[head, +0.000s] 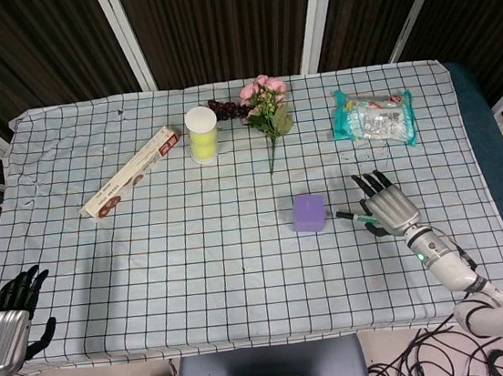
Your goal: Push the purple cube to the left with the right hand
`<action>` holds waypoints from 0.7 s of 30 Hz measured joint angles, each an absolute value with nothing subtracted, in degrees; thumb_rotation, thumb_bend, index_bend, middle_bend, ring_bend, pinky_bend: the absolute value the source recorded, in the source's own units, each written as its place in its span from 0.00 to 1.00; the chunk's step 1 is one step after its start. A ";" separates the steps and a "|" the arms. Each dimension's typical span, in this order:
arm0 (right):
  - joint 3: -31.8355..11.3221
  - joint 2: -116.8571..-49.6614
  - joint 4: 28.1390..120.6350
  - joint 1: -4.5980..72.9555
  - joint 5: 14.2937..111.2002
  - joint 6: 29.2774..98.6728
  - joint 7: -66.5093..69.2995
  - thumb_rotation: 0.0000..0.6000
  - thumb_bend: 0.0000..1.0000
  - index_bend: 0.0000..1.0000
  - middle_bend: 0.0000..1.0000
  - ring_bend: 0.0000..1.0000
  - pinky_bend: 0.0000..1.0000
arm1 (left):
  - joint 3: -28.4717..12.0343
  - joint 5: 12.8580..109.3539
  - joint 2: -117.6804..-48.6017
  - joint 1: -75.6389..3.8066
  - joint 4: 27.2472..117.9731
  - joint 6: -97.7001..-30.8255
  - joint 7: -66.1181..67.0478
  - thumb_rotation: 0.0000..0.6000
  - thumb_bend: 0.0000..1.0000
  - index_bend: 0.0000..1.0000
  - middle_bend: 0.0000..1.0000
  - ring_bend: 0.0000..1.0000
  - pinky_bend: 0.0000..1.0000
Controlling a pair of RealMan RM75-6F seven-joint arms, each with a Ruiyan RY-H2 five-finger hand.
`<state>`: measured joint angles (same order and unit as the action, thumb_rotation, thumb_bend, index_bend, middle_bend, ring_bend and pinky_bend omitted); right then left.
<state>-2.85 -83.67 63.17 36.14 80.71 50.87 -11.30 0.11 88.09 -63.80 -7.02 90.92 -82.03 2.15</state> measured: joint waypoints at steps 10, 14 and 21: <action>-5.71 -85.82 66.20 39.37 76.90 48.40 -18.85 1.00 0.55 0.73 0.04 0.00 0.00 | 0.14 88.13 -63.63 -6.98 90.79 -82.10 1.64 1.00 0.43 0.00 0.00 0.00 0.12; -6.91 -86.93 67.38 40.83 74.75 47.40 -21.97 1.00 0.55 0.73 0.04 0.00 0.00 | 0.13 88.11 -63.58 -6.90 90.75 -82.23 1.48 1.00 0.43 0.00 0.00 0.00 0.12; -8.88 -89.06 69.32 43.47 70.39 46.26 -28.63 1.00 0.55 0.73 0.04 0.00 0.00 | 0.06 87.93 -63.42 -6.85 90.65 -82.23 0.97 1.00 0.43 0.00 0.00 0.00 0.12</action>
<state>-8.88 -89.06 69.32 43.47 70.39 46.26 -28.63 0.06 87.93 -63.42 -6.85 90.65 -82.23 0.97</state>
